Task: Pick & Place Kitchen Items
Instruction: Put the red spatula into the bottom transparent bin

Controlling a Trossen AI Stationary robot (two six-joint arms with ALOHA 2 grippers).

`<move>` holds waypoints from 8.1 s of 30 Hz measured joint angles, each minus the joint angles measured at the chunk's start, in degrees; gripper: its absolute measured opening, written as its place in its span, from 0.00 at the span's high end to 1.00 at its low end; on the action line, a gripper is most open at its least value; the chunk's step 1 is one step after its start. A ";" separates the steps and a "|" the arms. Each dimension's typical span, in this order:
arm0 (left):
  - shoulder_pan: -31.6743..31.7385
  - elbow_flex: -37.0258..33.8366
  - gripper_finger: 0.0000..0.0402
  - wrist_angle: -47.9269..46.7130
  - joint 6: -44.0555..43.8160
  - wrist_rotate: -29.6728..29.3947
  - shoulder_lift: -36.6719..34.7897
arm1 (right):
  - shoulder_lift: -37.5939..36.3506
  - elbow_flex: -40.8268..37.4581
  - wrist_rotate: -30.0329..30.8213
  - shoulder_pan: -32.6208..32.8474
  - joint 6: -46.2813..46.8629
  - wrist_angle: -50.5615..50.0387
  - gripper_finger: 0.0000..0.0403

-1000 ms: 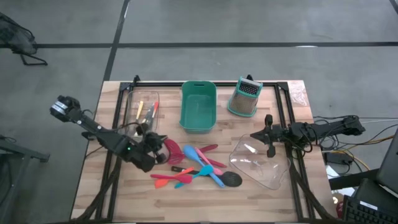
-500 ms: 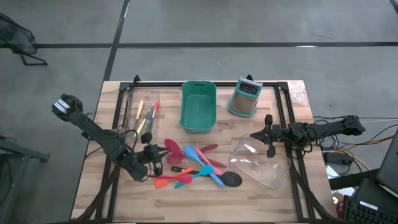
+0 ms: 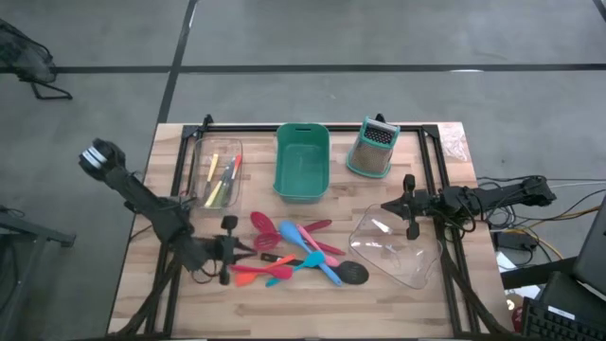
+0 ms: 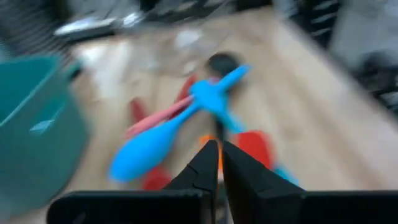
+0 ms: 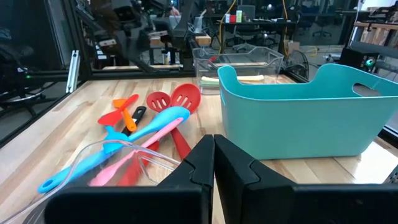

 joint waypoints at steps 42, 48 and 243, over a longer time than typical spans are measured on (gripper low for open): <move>0.31 -19.05 0.97 -20.67 14.87 15.63 -61.57 | 0.00 0.00 -0.01 0.02 -0.09 0.00 0.98; 0.29 -17.68 0.97 -24.32 12.02 18.72 -61.57 | 0.00 0.01 0.00 0.02 -0.09 0.00 0.98; 15.66 -21.90 0.96 -12.48 9.02 26.33 -58.76 | 122.27 88.25 4.66 13.76 1.24 -6.48 0.46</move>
